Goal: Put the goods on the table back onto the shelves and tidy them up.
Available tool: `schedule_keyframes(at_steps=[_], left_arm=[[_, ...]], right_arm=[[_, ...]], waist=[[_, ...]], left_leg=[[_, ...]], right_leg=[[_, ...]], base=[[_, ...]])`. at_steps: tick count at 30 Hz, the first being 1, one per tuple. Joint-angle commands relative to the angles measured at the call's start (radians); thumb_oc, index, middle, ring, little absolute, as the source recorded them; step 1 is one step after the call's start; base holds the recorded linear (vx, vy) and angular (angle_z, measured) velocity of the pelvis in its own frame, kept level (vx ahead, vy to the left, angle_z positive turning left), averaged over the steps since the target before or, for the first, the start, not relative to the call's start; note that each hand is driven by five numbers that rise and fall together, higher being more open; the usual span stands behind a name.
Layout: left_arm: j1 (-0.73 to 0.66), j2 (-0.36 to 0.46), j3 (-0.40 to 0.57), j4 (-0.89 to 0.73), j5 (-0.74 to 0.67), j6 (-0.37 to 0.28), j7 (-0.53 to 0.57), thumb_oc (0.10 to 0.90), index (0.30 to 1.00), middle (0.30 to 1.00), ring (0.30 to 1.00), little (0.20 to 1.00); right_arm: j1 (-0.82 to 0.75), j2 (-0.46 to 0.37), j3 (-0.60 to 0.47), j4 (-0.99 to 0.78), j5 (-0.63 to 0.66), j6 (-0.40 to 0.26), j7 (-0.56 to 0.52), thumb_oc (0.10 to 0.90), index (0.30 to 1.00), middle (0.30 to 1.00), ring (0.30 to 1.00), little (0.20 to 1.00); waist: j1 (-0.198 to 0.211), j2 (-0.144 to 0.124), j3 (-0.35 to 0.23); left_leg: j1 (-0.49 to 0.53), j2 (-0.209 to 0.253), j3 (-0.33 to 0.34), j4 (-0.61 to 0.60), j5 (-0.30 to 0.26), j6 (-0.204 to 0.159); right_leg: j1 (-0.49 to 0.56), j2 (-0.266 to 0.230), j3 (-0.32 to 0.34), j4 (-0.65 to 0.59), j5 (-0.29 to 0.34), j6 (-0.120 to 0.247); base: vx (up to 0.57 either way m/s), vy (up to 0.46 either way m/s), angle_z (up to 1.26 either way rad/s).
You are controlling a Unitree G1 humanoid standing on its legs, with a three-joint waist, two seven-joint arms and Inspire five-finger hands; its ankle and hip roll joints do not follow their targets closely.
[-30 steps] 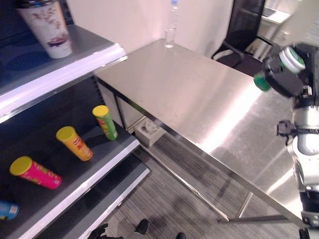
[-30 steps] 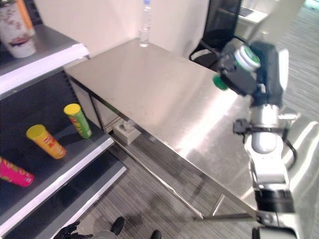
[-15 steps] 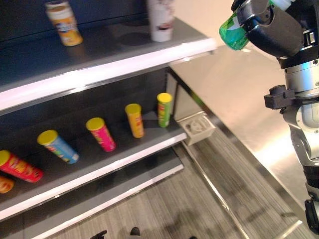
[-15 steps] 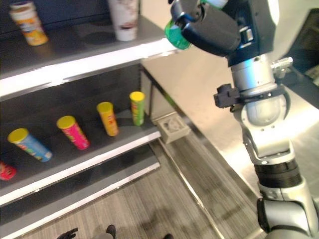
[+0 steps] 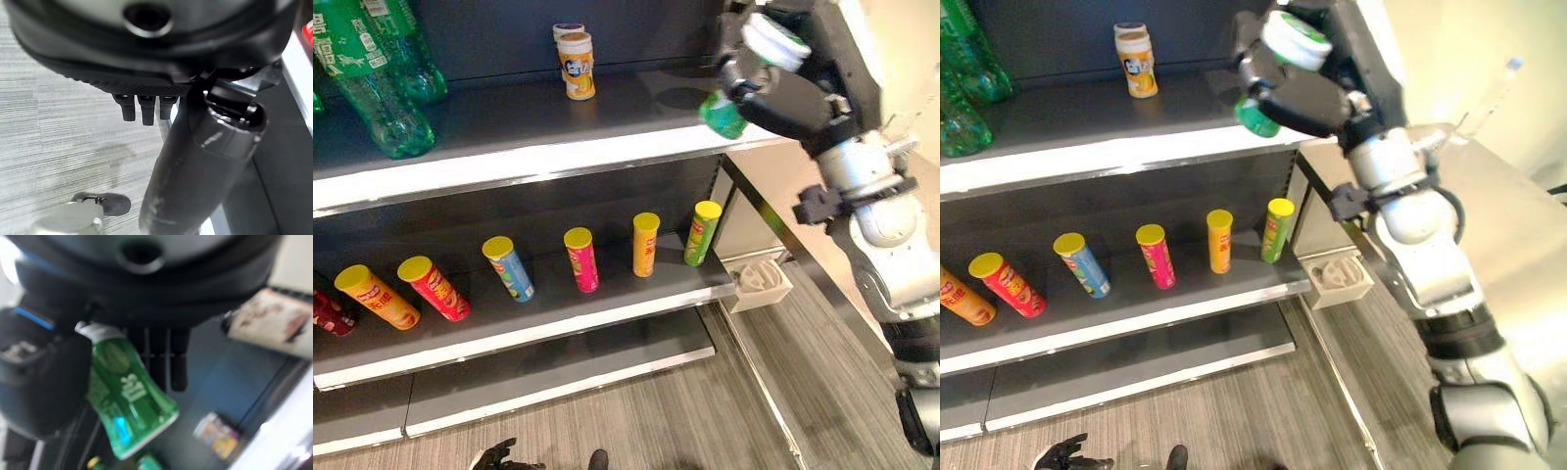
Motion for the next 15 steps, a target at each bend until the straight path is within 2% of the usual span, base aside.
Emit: schedule_keyframes(at_steps=[1,7,15], left_arm=[[-0.004,0.043,-0.001,0.006,-0.035,-0.027,0.015,0.800,0.900,0.900,0.900,0.900],[0.016,0.032,-0.003,0.040,-0.032,-0.020,0.018,0.800,0.900,0.900,0.900,0.900],[0.027,0.023,-0.021,0.061,-0.051,-0.013,0.022,0.800,0.900,0.900,0.900,0.900]], right_arm=[[-0.194,-0.007,0.017,0.070,0.019,-0.036,-0.031,0.400,0.300,0.300,0.300,0.300],[-0.280,0.015,0.093,0.169,-0.007,-0.014,-0.026,0.400,0.300,0.300,0.300,0.300],[-0.351,0.081,0.125,0.356,-0.047,0.001,-0.069,0.400,0.300,0.300,0.300,0.300]], waist=[[0.073,-0.043,-0.077],[0.109,-0.054,-0.091],[0.150,-0.062,-0.096]], left_leg=[[0.025,0.016,0.011,0.006,-0.103,-0.011],[0.014,0.025,-0.031,-0.005,-0.086,-0.024],[-0.001,0.015,-0.087,-0.008,-0.073,-0.026]], right_leg=[[-0.042,-0.010,-0.073,0.013,-0.008,0.007],[-0.019,-0.002,-0.124,-0.001,-0.015,0.001],[0.003,-0.011,-0.202,-0.003,-0.023,-0.003]], base=[[0.10,-0.092,0.20],[0.06,-0.052,0.29],[0.03,-0.011,0.26]])
